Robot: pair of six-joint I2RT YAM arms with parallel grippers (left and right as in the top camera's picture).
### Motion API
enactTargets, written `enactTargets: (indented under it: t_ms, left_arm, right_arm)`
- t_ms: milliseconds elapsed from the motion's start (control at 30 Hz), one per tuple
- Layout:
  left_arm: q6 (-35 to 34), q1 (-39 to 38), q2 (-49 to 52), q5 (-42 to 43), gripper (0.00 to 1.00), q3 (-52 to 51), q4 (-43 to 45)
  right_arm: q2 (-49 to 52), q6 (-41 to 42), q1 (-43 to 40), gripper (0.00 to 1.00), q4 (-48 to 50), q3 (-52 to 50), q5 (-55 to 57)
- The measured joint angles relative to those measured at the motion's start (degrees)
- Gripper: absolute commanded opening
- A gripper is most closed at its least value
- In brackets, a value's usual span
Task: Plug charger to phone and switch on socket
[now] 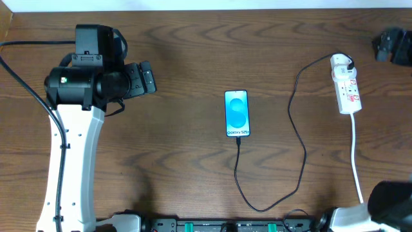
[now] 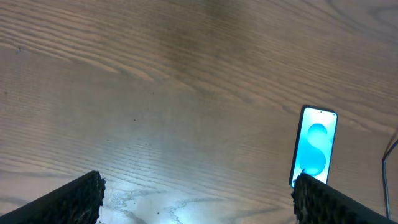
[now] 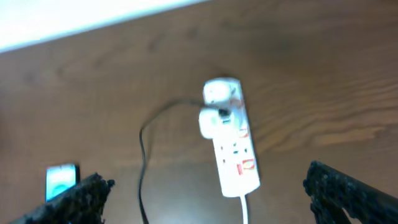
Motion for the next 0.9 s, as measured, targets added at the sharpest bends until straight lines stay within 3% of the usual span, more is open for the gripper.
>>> enactTargets:
  t_ms: [133, 300, 567, 900]
  left_arm:
    - [0.0, 0.0, 0.0, 0.0, 0.97, 0.0, 0.0]
    - [0.0, 0.0, 0.0, 0.0, 0.96, 0.0, 0.0]
    - [0.0, 0.0, 0.0, 0.0, 0.96, 0.0, 0.0]
    - [0.0, 0.0, 0.0, 0.0, 0.96, 0.0, 0.0]
  right_arm:
    - [7.8, -8.7, -1.2, 0.99, -2.6, 0.0, -5.4]
    - [17.2, -12.7, -1.2, 0.99, -2.3, 0.0, -7.7]
    - [26.5, -14.3, -1.2, 0.99, -2.3, 0.0, -8.6]
    - [30.1, -14.6, -1.2, 0.99, 0.9, 0.0, -8.8]
